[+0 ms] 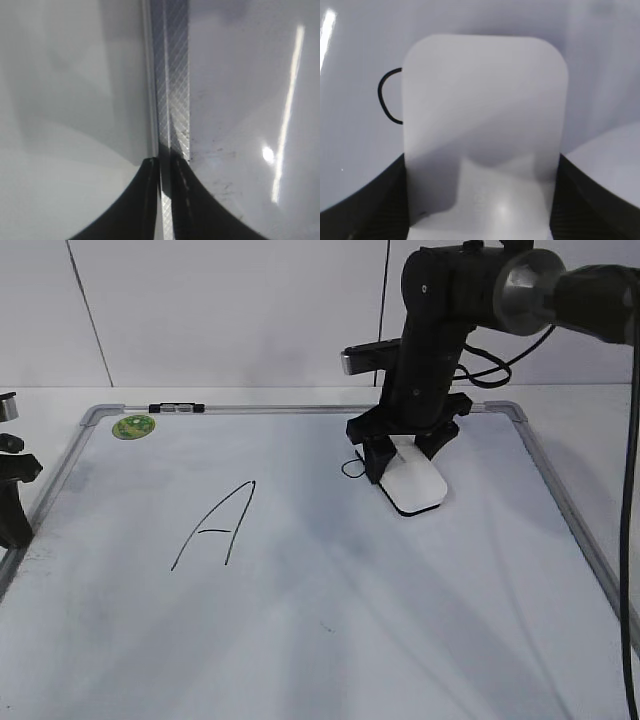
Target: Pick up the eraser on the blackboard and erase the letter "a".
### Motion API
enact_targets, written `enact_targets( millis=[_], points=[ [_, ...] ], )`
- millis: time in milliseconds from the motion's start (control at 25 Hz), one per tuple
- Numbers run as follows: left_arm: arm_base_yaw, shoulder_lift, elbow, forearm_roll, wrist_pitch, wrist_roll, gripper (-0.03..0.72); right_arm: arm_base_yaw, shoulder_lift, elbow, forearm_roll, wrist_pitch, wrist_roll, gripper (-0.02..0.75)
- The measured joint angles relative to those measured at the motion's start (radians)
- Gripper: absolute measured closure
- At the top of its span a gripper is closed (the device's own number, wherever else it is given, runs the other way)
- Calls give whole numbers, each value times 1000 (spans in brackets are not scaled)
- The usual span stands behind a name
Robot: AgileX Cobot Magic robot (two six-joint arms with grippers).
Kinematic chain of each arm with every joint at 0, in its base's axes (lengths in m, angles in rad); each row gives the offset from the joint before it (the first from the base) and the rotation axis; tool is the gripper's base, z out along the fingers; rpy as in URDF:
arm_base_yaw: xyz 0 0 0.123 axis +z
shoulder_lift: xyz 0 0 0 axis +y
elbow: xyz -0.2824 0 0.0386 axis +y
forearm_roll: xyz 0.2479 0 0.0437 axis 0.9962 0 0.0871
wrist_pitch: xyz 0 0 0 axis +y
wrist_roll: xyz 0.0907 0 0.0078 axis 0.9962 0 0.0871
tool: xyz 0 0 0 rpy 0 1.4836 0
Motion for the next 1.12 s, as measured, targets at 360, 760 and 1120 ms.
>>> enact_targets(
  millis=[360,760,1120],
  points=[
    [0,0,0,0,0,0,638,4,10,-5,13,-6,-10,215],
    [1,0,0,2,0,0,636,73,12,-6,30,-26,-43,215],
    [1,0,0,4,0,0,634,106,13,-6,9,-34,-39,215]
  ],
)
